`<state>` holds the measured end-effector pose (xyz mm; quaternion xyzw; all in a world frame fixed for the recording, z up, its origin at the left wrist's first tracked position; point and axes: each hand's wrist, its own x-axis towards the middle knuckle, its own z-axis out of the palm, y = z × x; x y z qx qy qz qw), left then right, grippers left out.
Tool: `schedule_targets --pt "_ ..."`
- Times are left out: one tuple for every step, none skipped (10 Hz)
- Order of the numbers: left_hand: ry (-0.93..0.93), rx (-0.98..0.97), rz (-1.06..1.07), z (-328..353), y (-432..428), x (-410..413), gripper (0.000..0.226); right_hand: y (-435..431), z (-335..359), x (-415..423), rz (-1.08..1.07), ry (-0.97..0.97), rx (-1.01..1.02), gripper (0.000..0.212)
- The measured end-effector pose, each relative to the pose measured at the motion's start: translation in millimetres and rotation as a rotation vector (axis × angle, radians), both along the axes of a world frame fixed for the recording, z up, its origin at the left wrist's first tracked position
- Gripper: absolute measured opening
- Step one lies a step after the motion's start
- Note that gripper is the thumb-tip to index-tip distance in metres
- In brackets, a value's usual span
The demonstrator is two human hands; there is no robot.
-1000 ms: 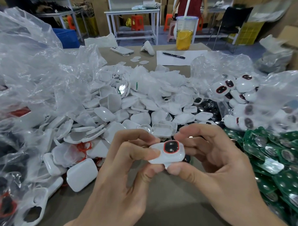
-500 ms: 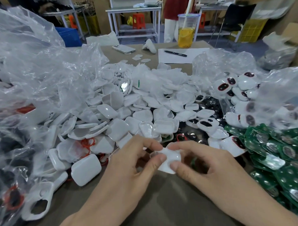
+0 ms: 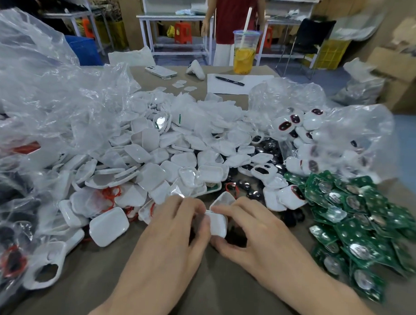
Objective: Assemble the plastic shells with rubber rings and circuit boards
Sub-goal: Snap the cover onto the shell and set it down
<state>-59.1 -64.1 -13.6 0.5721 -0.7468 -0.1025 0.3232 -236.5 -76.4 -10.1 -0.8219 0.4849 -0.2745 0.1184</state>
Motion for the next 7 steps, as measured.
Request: schedule_targets --pt "-0.071 -0.073 -0.033 6.9 -0.4 -6.0 0.013 -0.2 -1.0 -0.9 0.0 -0.019 0.021 0.043" --pt "-0.151 -0.151 -0.066 8.7 -5.0 -9.4 0.021 -0.8 -2.6 -2.6 0.003 -0.006 0.039 0.045" --pt "-0.209 -0.191 -0.091 8.1 -8.1 -8.8 0.025 -1.0 -4.1 -3.3 0.005 -0.015 0.018 0.044" --pt "-0.231 -0.16 -0.092 9.1 -10.1 -8.5 0.026 -0.9 -4.0 -2.6 0.003 -0.042 0.005 0.043" --pt "-0.203 -0.108 -0.106 7.4 -13.6 -9.9 0.032 0.4 -4.0 -1.3 -0.004 -0.042 -0.015 0.042" --pt "-0.212 -0.084 -0.104 8.0 -15.7 -12.9 0.035 0.9 -2.9 -0.4 -0.012 -0.032 -0.027 0.043" --pt "-0.211 -0.089 -0.085 11.4 -15.7 -12.8 0.035 1.3 -1.2 0.4 -0.013 -0.052 -0.014 0.042"
